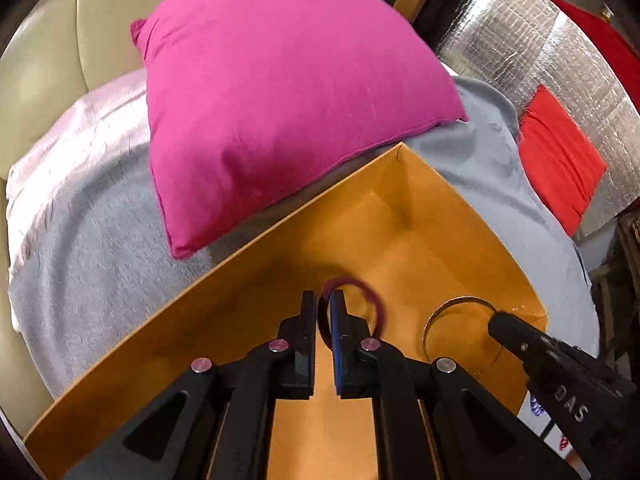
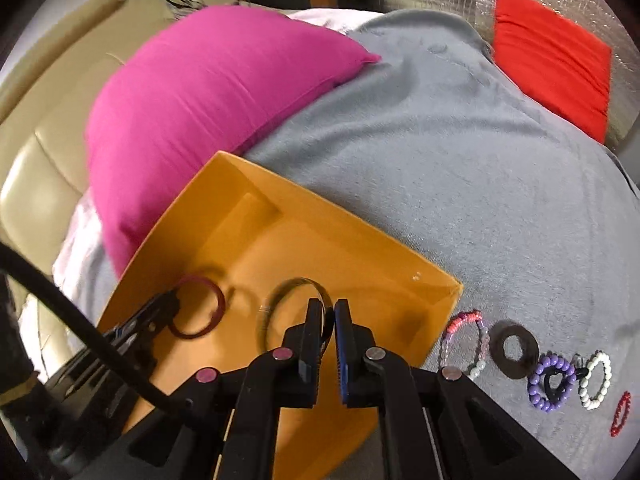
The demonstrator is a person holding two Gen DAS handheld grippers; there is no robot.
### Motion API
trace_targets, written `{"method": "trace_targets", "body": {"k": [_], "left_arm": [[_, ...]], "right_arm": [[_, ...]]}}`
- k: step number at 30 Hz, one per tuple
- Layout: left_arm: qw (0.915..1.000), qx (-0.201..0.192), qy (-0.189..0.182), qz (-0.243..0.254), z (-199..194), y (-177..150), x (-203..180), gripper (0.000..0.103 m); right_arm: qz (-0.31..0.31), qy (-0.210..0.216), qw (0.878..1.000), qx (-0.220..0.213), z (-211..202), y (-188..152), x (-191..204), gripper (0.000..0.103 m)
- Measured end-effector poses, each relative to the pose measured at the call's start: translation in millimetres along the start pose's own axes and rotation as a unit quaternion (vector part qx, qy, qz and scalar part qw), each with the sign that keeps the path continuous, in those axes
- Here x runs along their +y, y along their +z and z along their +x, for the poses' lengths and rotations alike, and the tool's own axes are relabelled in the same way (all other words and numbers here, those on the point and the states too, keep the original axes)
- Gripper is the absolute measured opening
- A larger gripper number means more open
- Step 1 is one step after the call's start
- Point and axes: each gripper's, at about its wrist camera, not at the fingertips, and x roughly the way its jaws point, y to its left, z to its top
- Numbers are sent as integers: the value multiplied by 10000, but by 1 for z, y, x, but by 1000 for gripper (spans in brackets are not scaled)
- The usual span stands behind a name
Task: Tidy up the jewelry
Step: 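Carry the silver bangle and maroon band into the orange box and open both tools, then grasp the red bead bracelet with the right tool while the left tool grasps the white bead bracelet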
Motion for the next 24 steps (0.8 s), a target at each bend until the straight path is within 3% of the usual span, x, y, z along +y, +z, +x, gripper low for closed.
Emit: {"method": "trace_targets", "body": {"k": [1, 3, 5, 11, 14, 19, 24], "left_arm": [[10000, -21, -7, 6, -2, 1, -1, 11], [10000, -58, -32, 38, -5, 1, -5, 35], [9998, -162, -92, 41, -11, 0, -9, 44], [9964, -751, -59, 383, -43, -5, -30, 44], [9914, -1100, -13, 711, -61, -7, -46, 47], [9782, -1520, -201, 1399, -86, -22, -84, 51], [9564, -1670, -600, 2321, -100, -50, -136, 53]], "right_arm": [[-16, -27, 10000, -13, 0, 2, -1, 13], [72, 60, 9999, -106, -6, 5, -5, 19], [255, 235, 9989, -307, -17, 7, -12, 34], [470, 412, 9910, -1185, -75, -12, -50, 37], [689, 396, 9840, -1594, -108, -33, -88, 37], [1361, 146, 9739, -1811, -144, -84, -175, 37], [2474, 27, 9523, -1786, -154, -155, -275, 37]]}}
